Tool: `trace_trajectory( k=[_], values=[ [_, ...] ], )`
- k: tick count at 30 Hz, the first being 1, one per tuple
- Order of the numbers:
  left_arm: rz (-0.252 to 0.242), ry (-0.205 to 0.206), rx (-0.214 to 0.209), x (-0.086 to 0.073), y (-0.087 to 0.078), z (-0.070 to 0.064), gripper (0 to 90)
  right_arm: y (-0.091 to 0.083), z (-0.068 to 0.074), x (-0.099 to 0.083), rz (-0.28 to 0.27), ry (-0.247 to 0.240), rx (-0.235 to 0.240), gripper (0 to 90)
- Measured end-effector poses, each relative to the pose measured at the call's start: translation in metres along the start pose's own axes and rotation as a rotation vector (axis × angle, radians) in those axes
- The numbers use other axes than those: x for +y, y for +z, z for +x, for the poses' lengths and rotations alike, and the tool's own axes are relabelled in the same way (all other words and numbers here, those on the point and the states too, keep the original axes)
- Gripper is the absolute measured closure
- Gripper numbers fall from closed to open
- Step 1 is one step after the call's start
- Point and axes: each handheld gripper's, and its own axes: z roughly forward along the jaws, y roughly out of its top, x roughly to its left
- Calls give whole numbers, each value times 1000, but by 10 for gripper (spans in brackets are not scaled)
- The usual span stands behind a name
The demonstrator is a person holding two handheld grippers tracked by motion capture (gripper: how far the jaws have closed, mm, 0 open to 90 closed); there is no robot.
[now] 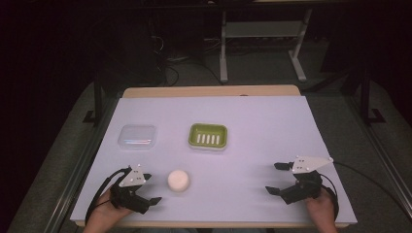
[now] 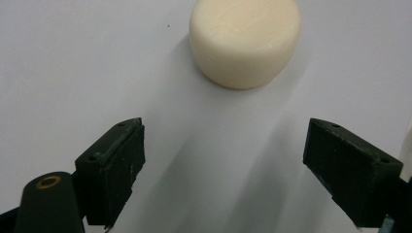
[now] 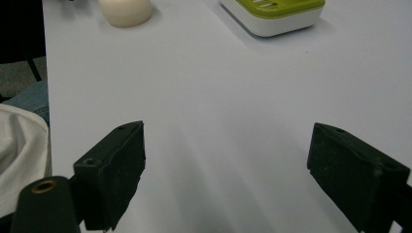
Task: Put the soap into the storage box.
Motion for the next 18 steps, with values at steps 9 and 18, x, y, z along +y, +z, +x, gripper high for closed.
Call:
trace_trajectory(
  k=[9, 18],
  values=[
    [-2, 20, -7, 14, -2, 1, 150, 0, 1, -1, -2, 2, -6, 130],
    [14, 40, -12, 24, 0, 3, 150, 1, 0, -1, 3, 6, -1, 130]
  ],
)
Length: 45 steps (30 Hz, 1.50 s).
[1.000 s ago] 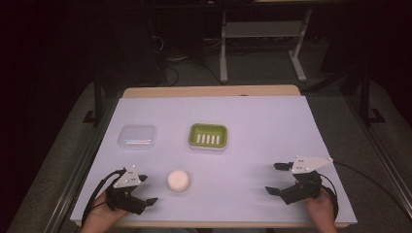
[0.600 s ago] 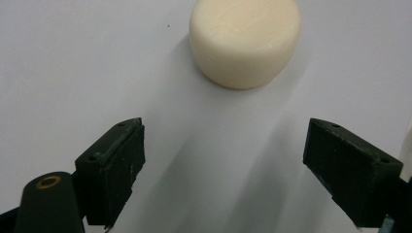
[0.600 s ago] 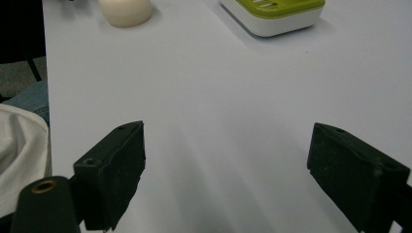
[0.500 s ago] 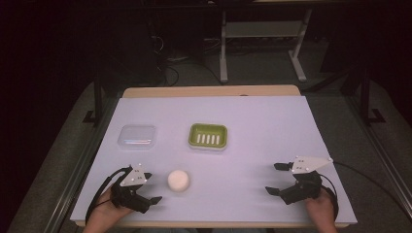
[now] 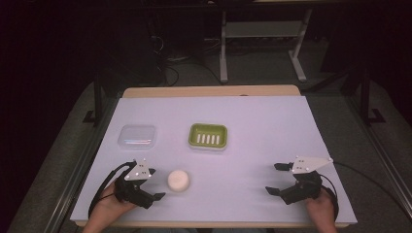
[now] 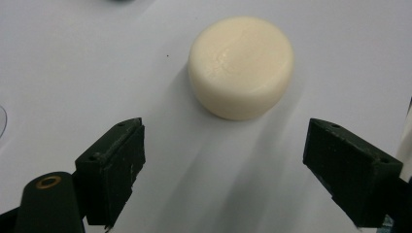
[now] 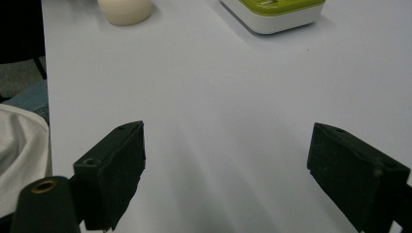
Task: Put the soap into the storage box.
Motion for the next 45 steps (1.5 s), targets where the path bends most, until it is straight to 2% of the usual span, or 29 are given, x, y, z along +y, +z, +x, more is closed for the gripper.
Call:
trace_trajectory(
  k=[5, 13, 18, 25, 37, 40, 45],
  values=[
    [0, 7, -17, 8, 2, -1, 154, 1, 0, 0, -1, -4, 1, 130],
    [29, 23, -39, 17, 8, -2, 162, 1, 1, 0, 2, -5, 5, 131],
    [35, 32, -41, 23, 11, -3, 161, 2, 1, 0, 3, -2, 9, 130],
    [71, 61, -49, 29, 19, -3, 161, 3, 0, 2, -2, -4, 12, 130],
    [101, 89, -58, 41, 24, -3, 162, 2, 1, 2, -4, -5, 13, 130],
    [103, 89, -45, 43, 24, -2, 162, 2, 1, 3, -3, -6, 16, 130],
    [111, 81, -52, 46, 26, 0, 162, 3, 2, 4, -5, -8, 18, 130]
  ],
)
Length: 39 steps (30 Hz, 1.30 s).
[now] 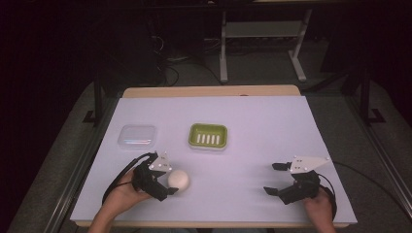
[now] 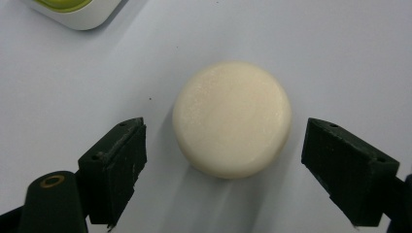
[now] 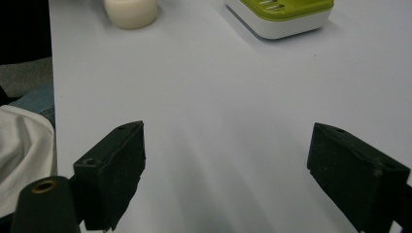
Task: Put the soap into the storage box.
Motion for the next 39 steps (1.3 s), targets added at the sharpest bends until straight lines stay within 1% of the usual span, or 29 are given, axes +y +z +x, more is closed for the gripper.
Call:
trace_trajectory(
  k=[1, 3, 8, 9, 11, 12, 17, 18, 19, 22, 23, 27, 28, 30, 31, 33, 35, 36, 39],
  values=[
    [4, -2, 0, 1, 0, 0, 162, 0, 0, 0, 0, 0, 0, 130],
    [20, 12, -1, 2, 1, 0, 162, 0, 0, 0, -2, 0, -1, 131],
    [32, 14, -2, 6, 4, -1, 162, -1, 0, 0, -3, 2, 2, 130],
    [37, 22, -2, 7, 5, -1, 162, 0, 0, 0, -2, 2, 2, 130],
    [42, 23, -7, 8, 6, -1, 162, 0, 0, 0, -4, 3, 1, 130],
    [48, 31, -5, 8, 7, -1, 162, 0, 0, 0, -4, 1, 1, 131],
    [74, 34, -12, 10, 13, -2, 161, 0, 0, 0, -5, 1, 1, 130],
    [78, 31, -10, 10, 14, -2, 161, 0, 0, 1, -5, 0, 1, 131],
    [82, 41, -5, 11, 14, -2, 161, 0, 0, 1, -6, -2, 1, 130],
    [84, 39, -11, 13, 16, -3, 161, 0, 0, 1, -5, -6, 2, 130],
    [88, 46, -12, 13, 17, -2, 161, 0, 0, 1, -5, -6, 2, 130],
    [105, 38, -26, 15, 20, -3, 161, 1, 0, 1, -6, -5, 3, 130],
    [111, 45, -22, 15, 21, -3, 161, 1, 0, 1, -4, -6, 5, 130],
    [119, 43, -26, 16, 23, -2, 161, 1, 0, 1, -5, -6, 3, 130],
    [119, 43, -25, 16, 24, -2, 161, 1, 0, 1, -5, -6, 3, 130],
    [124, 31, -37, 16, 27, -1, 161, 1, 0, 1, -5, -5, 3, 130],
    [129, 32, -37, 16, 28, 0, 161, 1, 0, 1, -6, -6, 3, 130],
    [130, 24, -46, 17, 29, -1, 161, 1, 0, 1, -6, -4, 3, 130],
    [134, 24, -47, 18, 31, -1, 161, 1, 0, 1, -4, -5, 5, 130]
  ],
)
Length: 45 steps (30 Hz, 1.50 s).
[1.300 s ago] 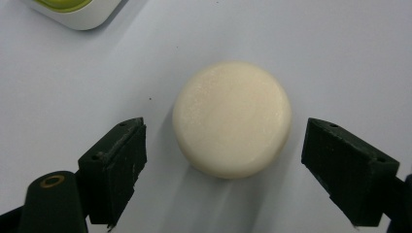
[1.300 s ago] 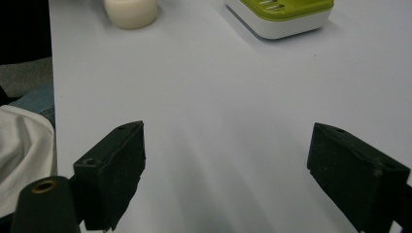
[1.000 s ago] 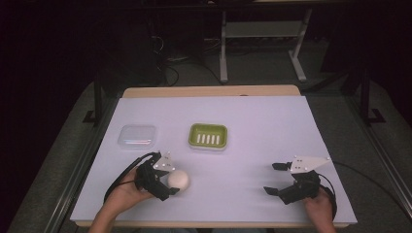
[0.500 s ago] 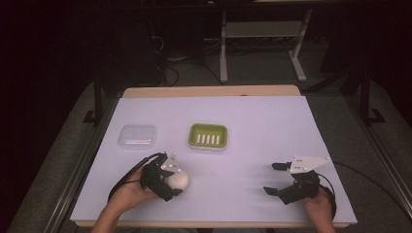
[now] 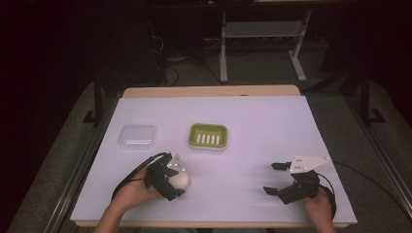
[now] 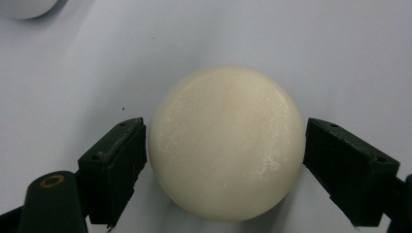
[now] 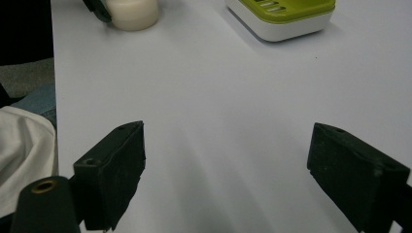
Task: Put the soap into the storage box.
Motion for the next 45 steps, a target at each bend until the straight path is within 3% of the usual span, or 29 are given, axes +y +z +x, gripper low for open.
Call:
trace_trajectory(
  k=[5, 14, 28, 33, 45],
  values=[
    [18, 16, 4, 3, 2, 1, 167, 0, 0, 0, 1, 0, 1, 130],
    [33, -1, -6, 0, 6, 4, 195, 0, 0, 0, 1, -1, 2, 130],
    [63, 14, -26, 4, 7, 5, 238, 1, 1, 1, 5, -8, 0, 131],
    [57, -12, -43, 3, 6, 6, 245, 1, 2, 1, 5, -9, -1, 130],
    [17, -23, -16, 6, -1, 12, 249, -2, 2, 0, -2, -4, -7, 130]
  ],
)
